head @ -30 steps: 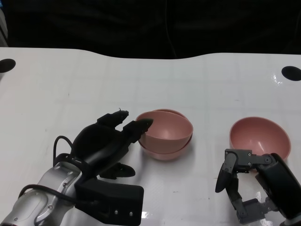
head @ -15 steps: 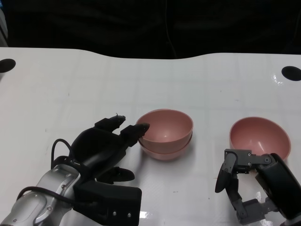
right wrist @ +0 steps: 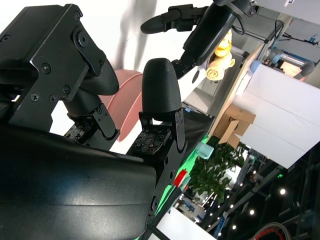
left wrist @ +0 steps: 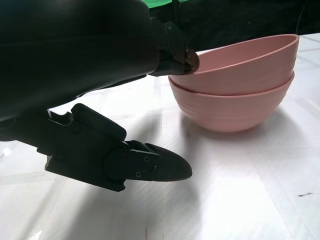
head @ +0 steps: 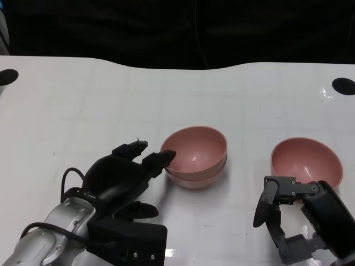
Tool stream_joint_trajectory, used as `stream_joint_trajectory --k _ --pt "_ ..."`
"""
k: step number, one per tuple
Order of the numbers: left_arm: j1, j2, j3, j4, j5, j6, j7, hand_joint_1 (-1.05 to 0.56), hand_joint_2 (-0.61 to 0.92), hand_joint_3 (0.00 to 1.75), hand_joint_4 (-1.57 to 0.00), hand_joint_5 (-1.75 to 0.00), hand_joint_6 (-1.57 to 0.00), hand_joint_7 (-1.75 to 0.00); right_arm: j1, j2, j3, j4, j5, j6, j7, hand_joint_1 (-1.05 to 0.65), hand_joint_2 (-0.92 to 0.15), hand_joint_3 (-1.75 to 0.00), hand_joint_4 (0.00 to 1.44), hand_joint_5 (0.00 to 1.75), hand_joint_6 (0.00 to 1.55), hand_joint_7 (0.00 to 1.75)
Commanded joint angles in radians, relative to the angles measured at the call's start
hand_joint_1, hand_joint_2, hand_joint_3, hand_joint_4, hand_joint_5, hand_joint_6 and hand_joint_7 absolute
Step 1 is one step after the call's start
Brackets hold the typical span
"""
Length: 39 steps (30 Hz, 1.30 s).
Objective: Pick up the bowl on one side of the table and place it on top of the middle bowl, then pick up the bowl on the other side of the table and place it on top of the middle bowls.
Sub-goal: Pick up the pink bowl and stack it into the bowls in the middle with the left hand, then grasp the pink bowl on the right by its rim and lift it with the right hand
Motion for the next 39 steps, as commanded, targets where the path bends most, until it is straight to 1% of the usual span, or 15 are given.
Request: stream_joint_trajectory --k 1,9,12,17,23,26,27,28,29,30,31,32,34,36,39 --pt "0.009 0.011 0.004 0.0 -0.006 -0.005 0.025 -0.68 0.92 0.33 -0.04 0.0 -0.12 -0.01 0.002 -0.012 -0.005 -0.001 0.01 -0.006 -0.001 0.19 -0.18 -1.63 0.92 1.75 0.87 1.36" --pt "0.025 0.009 0.019 -0.025 -0.015 -0.038 0.104 -0.68 0.92 0.34 -0.01 -0.01 -0.1 -0.01 0.002 -0.012 -0.005 -0.001 0.016 -0.009 0.002 0.2 -0.19 -1.62 0.91 1.75 0.88 1.36" --pt "0.037 0.012 0.041 -0.057 -0.029 -0.06 0.143 -0.67 0.92 0.34 0.0 0.0 -0.07 0.0 0.003 -0.013 -0.005 -0.006 0.01 -0.001 -0.001 0.19 -0.19 -1.62 0.91 1.75 0.88 1.36" --pt "0.08 0.031 0.097 -0.148 -0.085 -0.089 0.138 -0.66 0.92 0.37 0.0 0.0 -0.02 0.0 -0.004 -0.012 -0.008 0.003 0.002 -0.014 -0.008 0.19 -0.18 -1.63 0.91 1.75 0.88 1.36" --pt "0.139 0.046 0.155 -0.227 -0.115 -0.135 0.165 -0.64 0.92 0.33 -0.01 -0.01 -0.05 -0.02 -0.013 -0.007 -0.013 0.015 -0.007 -0.028 -0.025 0.2 -0.17 -1.65 0.92 1.74 0.88 1.35" --pt "0.173 0.053 0.182 -0.258 -0.114 -0.161 0.196 -0.62 0.92 0.32 -0.09 -0.05 -0.12 -0.06 -0.019 -0.009 -0.016 0.024 -0.021 -0.036 -0.038 0.18 -0.18 -1.63 0.92 1.75 0.88 1.34" --pt "0.185 0.053 0.192 -0.269 -0.116 -0.167 0.202 -0.59 0.92 0.27 -0.13 -0.09 -0.16 -0.08 -0.022 -0.009 -0.018 0.026 -0.03 -0.039 -0.047 0.17 -0.19 -1.62 0.92 1.75 0.87 1.34" --pt "0.202 0.054 0.205 -0.284 -0.119 -0.179 0.219 -0.56 0.92 0.24 -0.09 -0.28 -0.2 -0.11 -0.024 -0.007 -0.021 0.028 -0.036 -0.039 -0.055 0.17 -0.19 -1.6 0.92 1.74 0.87 1.33" --pt "0.214 0.054 0.216 -0.293 -0.12 -0.189 0.23 -0.5 0.92 0.18 -0.04 -0.65 -0.29 -0.18 -0.026 -0.006 -0.023 0.03 -0.04 -0.039 -0.062 0.16 -0.2 -1.57 0.91 1.7 0.86 1.31" --pt "0.221 0.054 0.222 -0.298 -0.12 -0.195 0.237 -0.48 0.92 0.16 -0.02 -0.8 -0.32 -0.2 -0.027 -0.005 -0.024 0.031 -0.042 -0.039 -0.066 0.16 -0.21 -1.56 0.91 1.68 0.85 1.3" --pt "0.24 0.046 0.237 -0.299 -0.138 -0.223 0.265 -0.48 0.92 0.16 -0.01 -0.85 -0.33 -0.21 -0.029 -0.005 -0.026 0.032 -0.044 -0.034 -0.072 0.16 -0.21 -1.55 0.91 1.68 0.85 1.3" --pt "0.253 0.04 0.249 -0.297 -0.152 -0.244 0.284 -0.41 0.92 0.12 -0.05 -1.09 -0.37 -0.43 -0.031 -0.005 -0.027 0.033 -0.046 -0.031 -0.077 0.15 -0.24 -1.49 0.88 1.66 0.83 1.27" --pt "0.287 0.03 0.27 -0.312 -0.187 -0.269 0.295 -0.34 0.92 0.12 -0.08 -1.32 -0.31 -0.78 -0.036 -0.008 -0.029 0.038 -0.047 -0.032 -0.082 0.15 -0.27 -1.43 0.85 1.64 0.82 1.23" --pt "0.32 0.026 0.287 -0.341 -0.225 -0.277 0.276 -0.28 0.92 0.14 -0.11 -1.41 -0.32 -0.9 -0.041 -0.01 -0.03 0.043 -0.038 -0.034 -0.08 0.15 -0.29 -1.4 0.81 1.62 0.81 1.21" --pt "0.363 0.025 0.309 -0.389 -0.284 -0.295 0.246 -0.17 0.91 0.21 -0.29 -1.5 -0.4 -1.03 -0.047 -0.01 -0.031 0.051 -0.028 -0.039 -0.078 0.13 -0.31 -1.36 0.77 1.59 0.79 1.19"
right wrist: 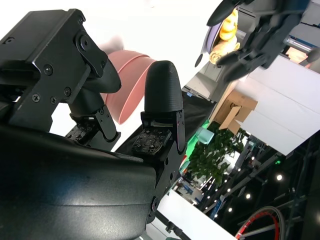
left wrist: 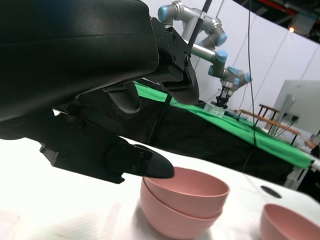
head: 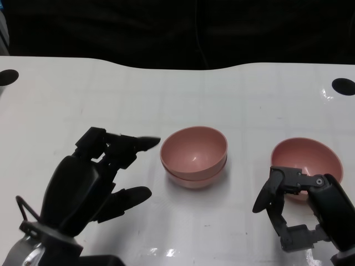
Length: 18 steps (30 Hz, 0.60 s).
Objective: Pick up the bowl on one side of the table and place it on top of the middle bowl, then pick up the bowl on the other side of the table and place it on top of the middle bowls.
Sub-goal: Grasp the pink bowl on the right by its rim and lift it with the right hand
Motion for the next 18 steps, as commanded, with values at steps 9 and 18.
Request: stream_joint_trajectory --k 9,18 --pt "0.202 -0.019 0.073 -0.204 -0.255 -0.026 -0.138 0.04 0.39 1.28 -0.83 -1.57 -0.86 -1.1 -0.02 -0.008 -0.025 0.008 0.008 -0.019 -0.027 0.1 -0.32 -1.31 0.77 1.58 0.78 1.18" --pt "0.36 -0.029 0.111 -0.338 -0.439 0.058 -0.314 0.12 0.23 1.63 -0.97 -1.63 -0.87 -1.49 -0.009 -0.024 -0.041 -0.072 -0.059 0.091 -0.058 0.03 -0.38 -1.17 0.62 1.4 0.59 1.03"
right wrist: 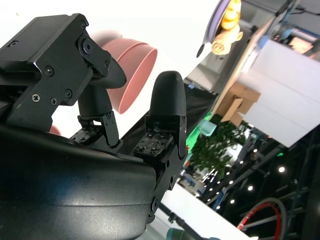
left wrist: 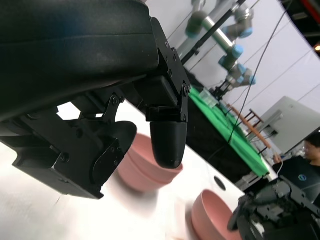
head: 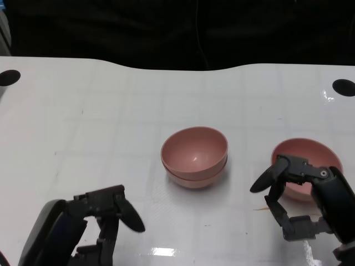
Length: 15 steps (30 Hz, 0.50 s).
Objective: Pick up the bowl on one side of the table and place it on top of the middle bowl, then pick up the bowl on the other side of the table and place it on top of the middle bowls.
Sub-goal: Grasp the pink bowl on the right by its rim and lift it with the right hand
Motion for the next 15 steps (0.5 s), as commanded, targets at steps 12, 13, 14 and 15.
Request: stream_joint_trajectory --k 12,13,14,15 --pt "0.062 -0.015 0.04 -0.029 -0.122 0.058 -0.165 0.08 0.23 1.63 -0.95 -1.71 -0.83 -1.58 0.065 -0.108 -0.024 -0.325 -0.491 0.394 -0.058 -0.42 -0.82 -0.04 0.41 0.71 0.45 0.29" --pt "0.061 -0.017 0.042 -0.029 -0.121 0.059 -0.169 0.08 0.23 1.63 -0.96 -1.71 -0.83 -1.57 0.069 -0.114 -0.019 -0.339 -0.513 0.416 -0.054 -0.43 -0.82 -0.02 0.41 0.66 0.44 0.24" --pt "0.059 -0.02 0.043 -0.026 -0.118 0.056 -0.171 0.08 0.22 1.64 -0.96 -1.71 -0.83 -1.57 0.071 -0.121 -0.014 -0.351 -0.535 0.438 -0.047 -0.45 -0.82 -0.01 0.41 0.61 0.44 0.19" --pt "0.058 -0.022 0.044 -0.024 -0.116 0.052 -0.172 0.08 0.22 1.64 -0.96 -1.71 -0.83 -1.56 0.073 -0.126 -0.009 -0.36 -0.548 0.454 -0.043 -0.46 -0.83 -0.01 0.4 0.57 0.43 0.16"
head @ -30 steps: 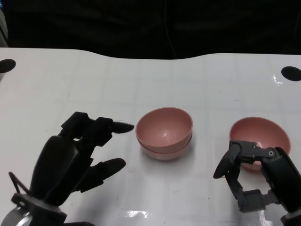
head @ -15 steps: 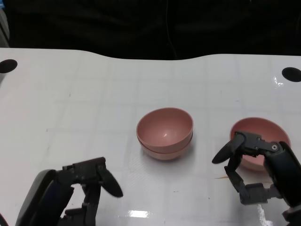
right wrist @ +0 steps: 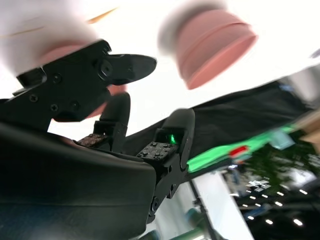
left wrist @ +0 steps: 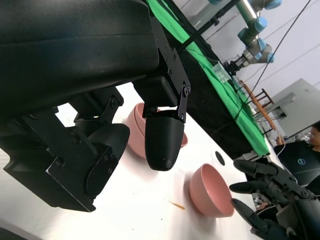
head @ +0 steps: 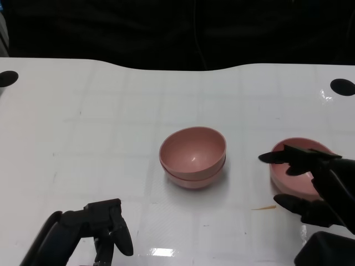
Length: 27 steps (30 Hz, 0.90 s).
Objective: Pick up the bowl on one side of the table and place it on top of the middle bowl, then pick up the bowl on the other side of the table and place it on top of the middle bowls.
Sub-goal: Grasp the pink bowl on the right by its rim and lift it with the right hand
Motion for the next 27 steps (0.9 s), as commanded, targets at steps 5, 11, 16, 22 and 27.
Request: stream_joint_trajectory --k 5,11,16,22,27 --pt "-0.011 -0.012 0.014 0.017 0.002 0.003 -0.024 0.09 0.22 1.66 -0.97 -1.71 -0.83 -1.57 0.01 -0.058 0.036 -0.074 -0.151 0.139 0.042 -0.53 -0.84 0.0 0.36 0.47 0.4 0.09" --pt "-0.024 -0.021 0.015 0.022 0.011 0.009 -0.029 0.08 0.22 1.68 -0.95 -1.71 -0.83 -1.57 -0.01 -0.093 0.065 -0.077 -0.205 0.195 0.085 -0.56 -0.84 0.0 0.34 0.42 0.42 0.06" --pt "-0.027 -0.026 0.016 0.017 0.023 0.014 -0.032 0.08 0.19 1.7 -0.95 -1.7 -0.84 -1.56 -0.032 -0.115 0.093 -0.057 -0.24 0.229 0.111 -0.57 -0.87 -0.01 0.36 0.39 0.45 0.05" --pt "-0.02 -0.028 0.018 -0.009 0.035 0.024 -0.034 0.14 0.18 1.71 -0.96 -1.66 -0.84 -1.55 -0.111 -0.125 0.157 0.048 -0.329 0.307 0.153 -0.55 -0.88 0.0 0.46 0.29 0.5 0.03" --pt "-0.017 -0.03 0.019 -0.022 0.037 0.034 -0.039 0.12 0.19 1.7 -0.96 -1.66 -0.84 -1.54 -0.169 -0.136 0.204 0.132 -0.369 0.332 0.142 -0.54 -0.9 -0.01 0.52 0.25 0.52 0.02"
